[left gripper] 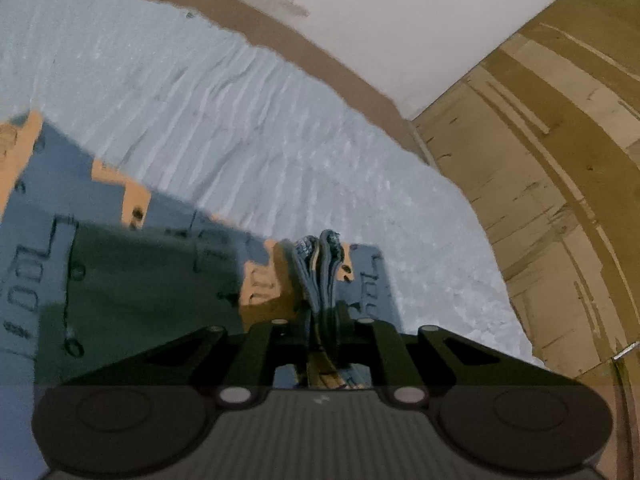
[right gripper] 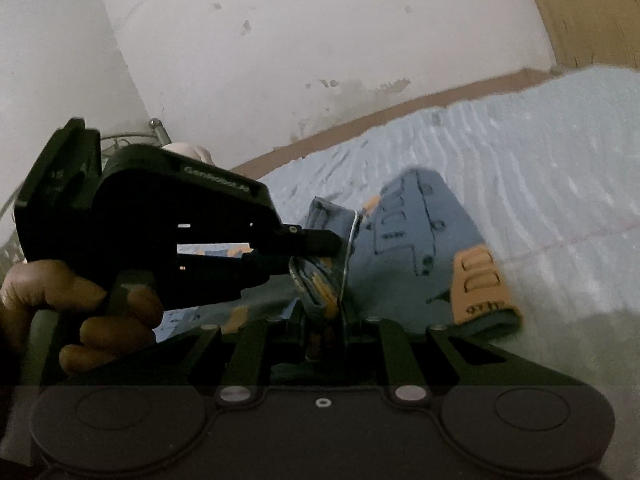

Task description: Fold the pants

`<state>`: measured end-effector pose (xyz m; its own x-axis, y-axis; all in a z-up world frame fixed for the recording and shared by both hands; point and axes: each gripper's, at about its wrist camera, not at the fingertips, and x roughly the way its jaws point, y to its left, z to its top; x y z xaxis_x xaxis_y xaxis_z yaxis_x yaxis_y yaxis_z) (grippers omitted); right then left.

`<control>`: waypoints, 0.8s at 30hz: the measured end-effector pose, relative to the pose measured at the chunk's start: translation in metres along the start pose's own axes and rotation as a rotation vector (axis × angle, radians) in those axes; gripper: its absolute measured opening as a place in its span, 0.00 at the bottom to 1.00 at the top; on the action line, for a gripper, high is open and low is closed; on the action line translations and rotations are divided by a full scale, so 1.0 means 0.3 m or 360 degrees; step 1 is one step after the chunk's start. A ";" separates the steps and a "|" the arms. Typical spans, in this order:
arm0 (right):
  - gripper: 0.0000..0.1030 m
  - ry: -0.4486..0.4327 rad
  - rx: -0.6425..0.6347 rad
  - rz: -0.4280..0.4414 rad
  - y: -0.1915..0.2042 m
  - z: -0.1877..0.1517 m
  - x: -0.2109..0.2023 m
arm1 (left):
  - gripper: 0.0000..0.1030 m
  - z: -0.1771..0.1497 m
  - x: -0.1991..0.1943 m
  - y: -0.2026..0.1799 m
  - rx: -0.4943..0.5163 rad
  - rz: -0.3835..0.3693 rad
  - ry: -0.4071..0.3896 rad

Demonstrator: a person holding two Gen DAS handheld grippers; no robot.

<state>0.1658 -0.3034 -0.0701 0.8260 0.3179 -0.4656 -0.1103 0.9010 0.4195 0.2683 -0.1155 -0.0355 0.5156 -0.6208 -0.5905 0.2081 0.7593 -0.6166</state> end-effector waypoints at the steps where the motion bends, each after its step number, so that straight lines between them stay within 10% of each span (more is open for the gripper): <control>1: 0.16 -0.0016 -0.0018 -0.0002 0.011 0.006 -0.006 | 0.10 0.007 -0.016 -0.011 0.0023 0.0002 -0.0016; 11: 0.17 -0.0074 -0.0220 0.0134 0.191 0.070 -0.045 | 0.10 0.077 -0.253 0.044 0.0086 0.0077 -0.0073; 24: 0.18 0.0202 -0.0526 0.0315 0.494 -0.030 0.101 | 0.10 0.031 -0.397 0.373 -0.0101 0.0260 -0.0094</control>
<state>0.1693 -0.1574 -0.0291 0.6982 0.5100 -0.5024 -0.4493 0.8585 0.2471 0.2380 0.0452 -0.0293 0.5863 -0.4762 -0.6553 0.0658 0.8343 -0.5474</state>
